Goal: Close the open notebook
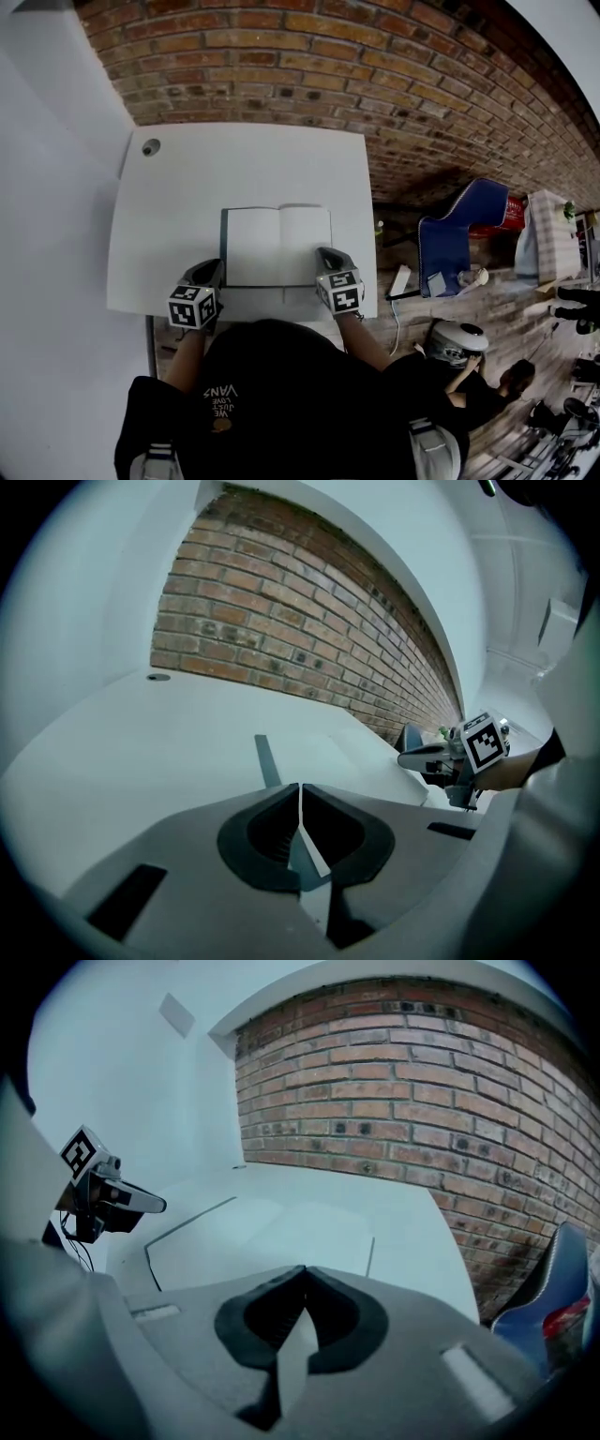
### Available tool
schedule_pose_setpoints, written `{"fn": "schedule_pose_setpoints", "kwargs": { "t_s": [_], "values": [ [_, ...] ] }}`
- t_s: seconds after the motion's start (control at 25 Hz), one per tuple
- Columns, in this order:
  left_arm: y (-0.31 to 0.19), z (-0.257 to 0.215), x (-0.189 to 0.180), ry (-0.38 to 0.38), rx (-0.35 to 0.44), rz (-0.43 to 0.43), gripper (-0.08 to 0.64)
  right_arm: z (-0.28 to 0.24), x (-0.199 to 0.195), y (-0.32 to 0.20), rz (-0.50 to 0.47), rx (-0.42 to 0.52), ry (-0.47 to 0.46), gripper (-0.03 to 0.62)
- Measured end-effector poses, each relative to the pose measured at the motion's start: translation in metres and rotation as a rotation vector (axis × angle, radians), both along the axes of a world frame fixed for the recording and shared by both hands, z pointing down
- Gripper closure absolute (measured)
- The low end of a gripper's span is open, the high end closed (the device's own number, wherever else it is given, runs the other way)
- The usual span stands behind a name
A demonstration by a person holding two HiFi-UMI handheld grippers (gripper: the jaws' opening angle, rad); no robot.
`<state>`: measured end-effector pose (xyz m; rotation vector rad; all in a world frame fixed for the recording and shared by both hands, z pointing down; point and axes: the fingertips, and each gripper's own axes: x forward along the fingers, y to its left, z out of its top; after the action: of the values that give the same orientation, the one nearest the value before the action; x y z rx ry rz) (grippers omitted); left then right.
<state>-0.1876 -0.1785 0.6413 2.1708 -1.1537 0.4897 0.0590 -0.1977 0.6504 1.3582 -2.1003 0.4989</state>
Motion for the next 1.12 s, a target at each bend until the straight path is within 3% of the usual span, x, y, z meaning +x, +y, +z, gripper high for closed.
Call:
{"fn": "schedule_pose_setpoints", "kwargs": {
  "t_s": [0.36,0.64,1.12],
  "values": [
    [0.001,0.02,-0.005,-0.054,-0.067,-0.027,0.549,0.017,0.005,0.001,0.01,-0.061,0.029,0.595],
    [-0.005,0.03,-0.005,-0.067,-0.119,-0.039,0.417,0.024,0.006,-0.002,-0.01,-0.076,0.039,0.595],
    [-0.006,0.036,0.001,-0.089,-0.18,-0.034,0.383,0.022,0.006,-0.001,-0.012,-0.089,0.033,0.594]
  ]
}}
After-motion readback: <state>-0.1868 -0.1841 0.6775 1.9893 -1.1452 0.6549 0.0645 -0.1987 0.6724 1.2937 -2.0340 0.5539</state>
